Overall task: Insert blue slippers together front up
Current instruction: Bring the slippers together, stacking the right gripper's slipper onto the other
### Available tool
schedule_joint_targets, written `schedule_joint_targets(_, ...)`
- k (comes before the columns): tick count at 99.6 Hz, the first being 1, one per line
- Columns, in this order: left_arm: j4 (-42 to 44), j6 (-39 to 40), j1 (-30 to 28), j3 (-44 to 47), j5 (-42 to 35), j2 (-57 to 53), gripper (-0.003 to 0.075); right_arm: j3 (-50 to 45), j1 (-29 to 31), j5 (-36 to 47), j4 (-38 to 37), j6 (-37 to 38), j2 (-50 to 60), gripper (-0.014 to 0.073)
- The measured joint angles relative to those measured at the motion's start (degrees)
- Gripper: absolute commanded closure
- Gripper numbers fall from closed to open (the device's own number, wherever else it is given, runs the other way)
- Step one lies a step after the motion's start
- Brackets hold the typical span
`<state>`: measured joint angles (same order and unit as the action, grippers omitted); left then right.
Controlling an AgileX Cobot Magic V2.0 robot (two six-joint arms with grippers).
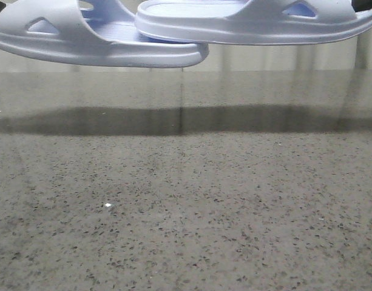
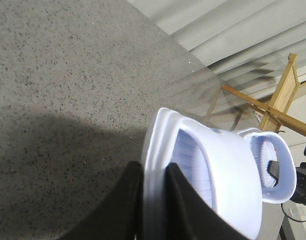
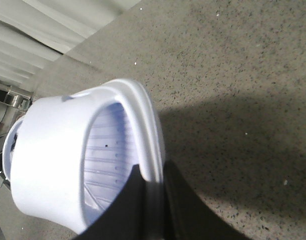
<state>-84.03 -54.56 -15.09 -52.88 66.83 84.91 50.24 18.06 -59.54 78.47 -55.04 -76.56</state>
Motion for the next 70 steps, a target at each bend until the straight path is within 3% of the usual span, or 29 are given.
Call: schedule_joint_targets(70,-1.22,-0.1,0.11,0.0,0.0,0.0,0.0705,3.36,-10.65,2.53,7.5,-6.15,-11.2,0.07)
